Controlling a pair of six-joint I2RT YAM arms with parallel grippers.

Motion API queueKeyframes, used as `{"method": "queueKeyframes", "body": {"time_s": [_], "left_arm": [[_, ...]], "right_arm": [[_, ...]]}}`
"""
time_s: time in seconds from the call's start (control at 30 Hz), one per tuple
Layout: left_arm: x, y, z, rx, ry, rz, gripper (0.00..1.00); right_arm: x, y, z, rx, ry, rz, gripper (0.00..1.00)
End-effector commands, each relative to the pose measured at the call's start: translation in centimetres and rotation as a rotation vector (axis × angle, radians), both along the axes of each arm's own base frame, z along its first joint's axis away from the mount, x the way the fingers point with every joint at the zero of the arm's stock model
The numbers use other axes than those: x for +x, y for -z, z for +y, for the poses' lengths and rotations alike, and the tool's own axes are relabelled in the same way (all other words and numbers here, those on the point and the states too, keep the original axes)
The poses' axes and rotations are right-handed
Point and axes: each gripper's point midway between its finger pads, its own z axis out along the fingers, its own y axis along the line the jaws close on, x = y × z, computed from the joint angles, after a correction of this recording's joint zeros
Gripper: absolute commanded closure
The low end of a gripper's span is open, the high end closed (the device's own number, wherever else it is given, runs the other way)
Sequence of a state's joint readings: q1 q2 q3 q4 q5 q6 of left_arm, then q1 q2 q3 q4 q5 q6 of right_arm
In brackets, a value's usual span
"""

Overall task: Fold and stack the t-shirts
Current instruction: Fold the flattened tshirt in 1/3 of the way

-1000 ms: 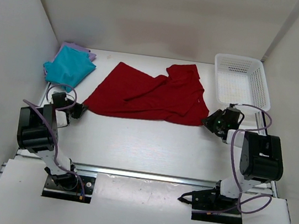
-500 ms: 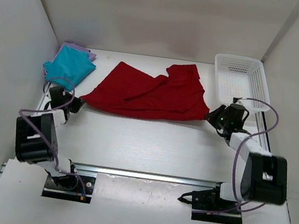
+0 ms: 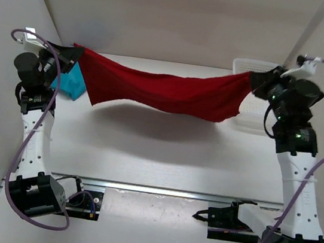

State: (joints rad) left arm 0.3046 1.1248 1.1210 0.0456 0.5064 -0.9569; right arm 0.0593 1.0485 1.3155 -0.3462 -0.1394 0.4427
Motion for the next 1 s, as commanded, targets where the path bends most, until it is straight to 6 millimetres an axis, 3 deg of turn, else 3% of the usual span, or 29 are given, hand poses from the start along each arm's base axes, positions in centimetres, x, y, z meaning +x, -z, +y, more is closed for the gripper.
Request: {"method": "queueKeyframes", "body": {"time_s": [0.0,0.03,0.1,0.17,0.2,0.23,0.3,0.4,0.5,0.53,0.57,0.6,0.63,0.67,0.7,0.77,0.8,0.83,0.9,0.93,0.97], "left_arm": [[-1.1,-3.8,-1.0,-0.055,0.116,-0.030,1.00],[-1.1,-4.9,-1.1,-0.060,0.124,-0.054,1.00],[-0.9,-6.3,-1.0,-0.087,0.134,-0.066,1.00],[0.2,-6.4,-0.5,-0.103,0.132,-0.064,1.00],[0.6,-6.0,-0.2,-0.114,0.122,-0.049,1.00],[1.4,-5.2,0.0,-0.118,0.113,-0.033,1.00],[3.1,-2.9,0.3,-0.113,0.091,0.026,1.00],[5.5,1.4,-0.9,-0.102,0.096,0.118,1.00],[8.0,6.2,-2.2,-0.105,0.105,0.220,1.00],[8.7,7.3,-2.3,-0.113,0.098,0.244,1.00],[9.7,8.2,-2.4,-0.116,0.102,0.267,1.00],[10.1,8.6,-2.6,-0.119,0.111,0.279,1.00],[11.2,8.7,-2.7,-0.116,0.106,0.280,1.00],[12.2,8.3,-3.0,-0.108,0.111,0.270,1.00],[12.8,6.7,-3.0,-0.113,0.113,0.239,1.00],[14.0,6.4,-2.8,-0.117,0.110,0.248,1.00],[14.2,5.3,-2.8,-0.123,0.112,0.228,1.00],[14.5,3.4,-2.5,-0.124,0.106,0.184,1.00],[14.7,0.4,-1.5,-0.120,0.079,0.120,1.00],[14.6,-0.5,-1.9,-0.122,0.084,0.104,1.00],[14.8,-1.6,-1.7,-0.120,0.084,0.079,1.00]], "right_arm": [[-1.8,-7.1,-0.3,-0.109,0.010,-0.105,1.00],[-1.7,-8.7,-0.1,-0.117,-0.009,-0.127,1.00],[-1.0,-10.0,-1.2,-0.113,-0.019,-0.128,0.99],[0.5,-10.3,-1.7,-0.094,-0.064,-0.119,1.00],[0.7,-11.1,-2.1,-0.094,-0.057,-0.136,1.00],[2.0,-10.8,-2.2,-0.097,-0.055,-0.118,1.00],[4.1,-9.8,-1.5,-0.096,-0.089,-0.076,1.00],[7.6,-6.2,0.0,-0.109,-0.135,0.005,1.00],[12.4,-1.4,0.8,-0.106,-0.174,0.124,1.00],[12.9,-2.0,1.0,-0.111,-0.187,0.111,1.00],[14.5,0.4,1.1,-0.106,-0.201,0.173,1.00],[15.2,-1.2,1.1,-0.111,-0.200,0.134,1.00],[16.8,-1.0,1.2,-0.103,-0.204,0.142,1.00],[17.7,-2.1,2.4,-0.105,-0.235,0.107,1.00],[19.2,-1.0,2.4,-0.076,-0.240,0.127,1.00],[19.8,-5.1,3.2,-0.016,-0.268,0.016,1.00],[20.2,-6.3,2.1,-0.004,-0.279,-0.037,1.00],[20.4,-6.7,1.7,0.029,-0.277,-0.050,1.00],[19.2,-10.7,1.5,0.036,-0.306,-0.193,1.00],[19.0,-11.2,1.4,0.053,-0.313,-0.214,1.00],[18.1,-13.7,1.2,0.050,-0.313,-0.291,1.00]]}}
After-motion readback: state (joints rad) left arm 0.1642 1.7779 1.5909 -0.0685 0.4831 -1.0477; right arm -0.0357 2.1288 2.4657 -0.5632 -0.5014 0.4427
